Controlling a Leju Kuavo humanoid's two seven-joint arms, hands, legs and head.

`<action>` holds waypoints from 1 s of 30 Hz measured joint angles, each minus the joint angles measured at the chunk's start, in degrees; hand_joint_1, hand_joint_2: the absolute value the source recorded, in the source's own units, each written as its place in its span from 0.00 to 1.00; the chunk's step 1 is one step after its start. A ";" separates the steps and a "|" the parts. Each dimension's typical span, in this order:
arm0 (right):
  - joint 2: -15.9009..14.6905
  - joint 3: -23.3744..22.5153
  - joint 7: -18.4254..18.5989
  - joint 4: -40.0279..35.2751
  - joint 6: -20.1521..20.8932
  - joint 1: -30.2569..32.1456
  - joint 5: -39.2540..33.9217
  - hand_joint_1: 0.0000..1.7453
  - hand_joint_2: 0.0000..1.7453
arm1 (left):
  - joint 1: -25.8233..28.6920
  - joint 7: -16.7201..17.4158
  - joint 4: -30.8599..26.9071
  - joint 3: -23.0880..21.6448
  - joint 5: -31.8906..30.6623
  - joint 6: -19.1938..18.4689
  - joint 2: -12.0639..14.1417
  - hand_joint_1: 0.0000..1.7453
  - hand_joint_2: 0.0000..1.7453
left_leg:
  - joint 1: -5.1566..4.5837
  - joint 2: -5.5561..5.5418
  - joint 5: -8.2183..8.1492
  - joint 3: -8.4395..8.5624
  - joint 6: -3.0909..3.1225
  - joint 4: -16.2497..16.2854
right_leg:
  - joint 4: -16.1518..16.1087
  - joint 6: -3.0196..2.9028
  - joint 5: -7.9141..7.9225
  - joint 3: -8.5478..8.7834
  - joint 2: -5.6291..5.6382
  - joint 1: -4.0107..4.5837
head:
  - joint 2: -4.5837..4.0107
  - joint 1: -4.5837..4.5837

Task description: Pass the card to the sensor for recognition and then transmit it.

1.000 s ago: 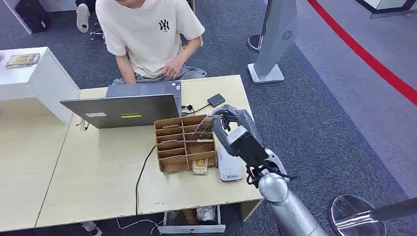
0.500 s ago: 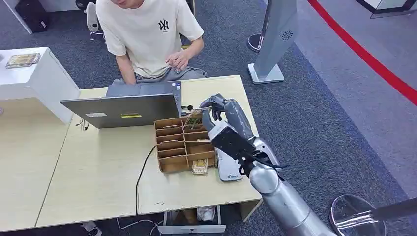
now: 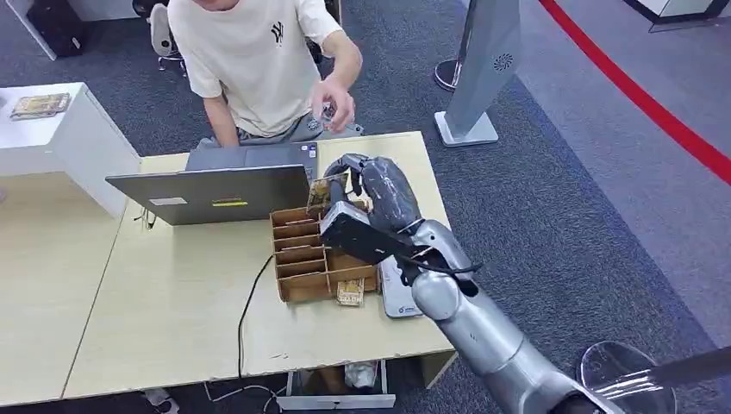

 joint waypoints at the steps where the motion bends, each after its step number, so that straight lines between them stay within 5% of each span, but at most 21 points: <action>1: 0.15 0.13 0.09 0.66 -0.24 -0.59 0.57 1.00 1.00 | 0.00 0.06 0.07 -0.06 -0.15 -0.04 0.04 0.00 0.00 | 0.00 -0.01 0.00 0.00 0.00 0.00 | 0.00 0.00 0.00 0.00 -0.01 0.00 | 0.00 0.02; 30: 4.00 3.08 3.63 15.63 -7.45 -9.55 20.13 1.00 1.00 | -0.08 1.77 0.07 -2.82 -3.15 -0.94 0.63 0.00 0.00 | 0.00 -0.01 0.01 -0.01 0.00 0.00 | 0.02 0.00 0.00 0.00 -0.01 0.00 | 0.00 0.00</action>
